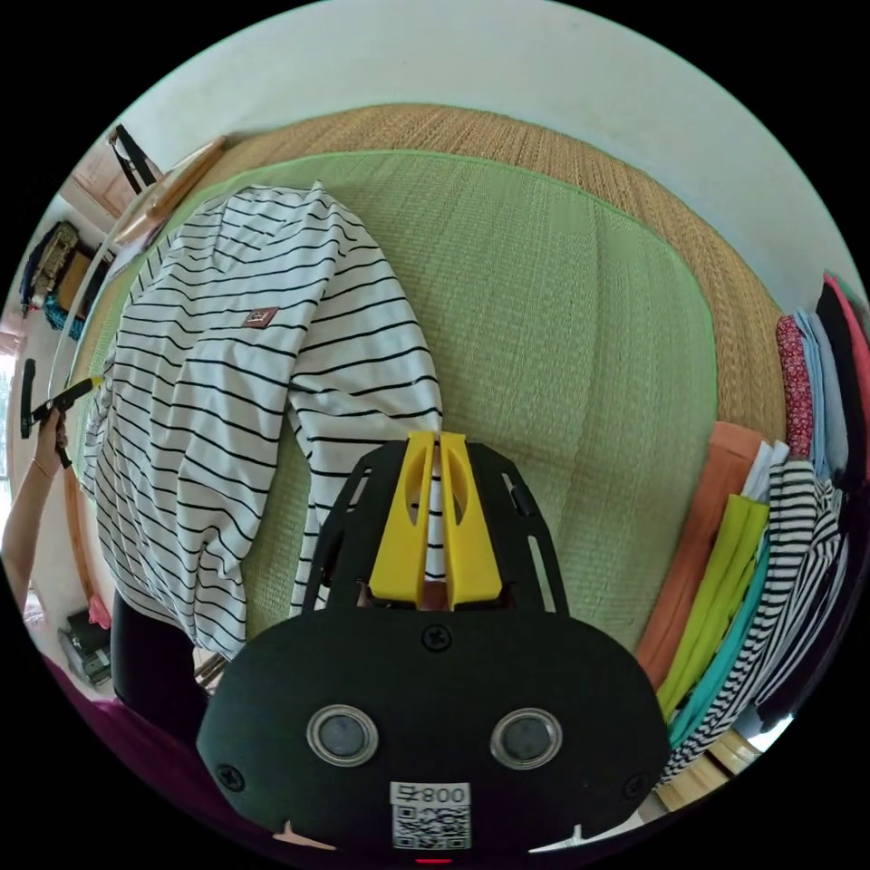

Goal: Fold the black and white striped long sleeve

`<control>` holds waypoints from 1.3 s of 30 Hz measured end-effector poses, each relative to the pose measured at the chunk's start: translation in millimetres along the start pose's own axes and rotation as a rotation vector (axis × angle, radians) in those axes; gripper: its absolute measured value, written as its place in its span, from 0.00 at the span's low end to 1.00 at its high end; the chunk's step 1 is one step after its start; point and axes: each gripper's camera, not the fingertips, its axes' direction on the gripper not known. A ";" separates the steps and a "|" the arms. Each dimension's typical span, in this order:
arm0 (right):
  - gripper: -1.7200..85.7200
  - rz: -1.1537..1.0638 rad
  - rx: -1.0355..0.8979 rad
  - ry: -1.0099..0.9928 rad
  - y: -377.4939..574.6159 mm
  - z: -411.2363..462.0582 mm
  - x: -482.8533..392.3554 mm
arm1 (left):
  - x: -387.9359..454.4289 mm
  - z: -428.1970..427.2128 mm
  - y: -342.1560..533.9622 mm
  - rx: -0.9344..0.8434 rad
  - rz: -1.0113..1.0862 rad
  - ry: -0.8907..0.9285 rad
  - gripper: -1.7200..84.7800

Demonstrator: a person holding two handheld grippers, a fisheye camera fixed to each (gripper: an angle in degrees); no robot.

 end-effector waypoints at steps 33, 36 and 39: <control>0.04 0.157 0.074 -0.004 -22.3 -107.9 -146.9 | 336.1 181.6 -108.1 0.127 0.284 0.326 0.06; 0.03 0.134 0.000 0.074 -15.3 -84.7 -164.0 | 364.7 218.7 -117.3 0.064 0.303 0.259 0.05; 0.02 0.146 0.002 0.067 -25.7 -90.8 -157.4 | 376.6 240.7 -122.5 0.077 0.298 0.209 0.04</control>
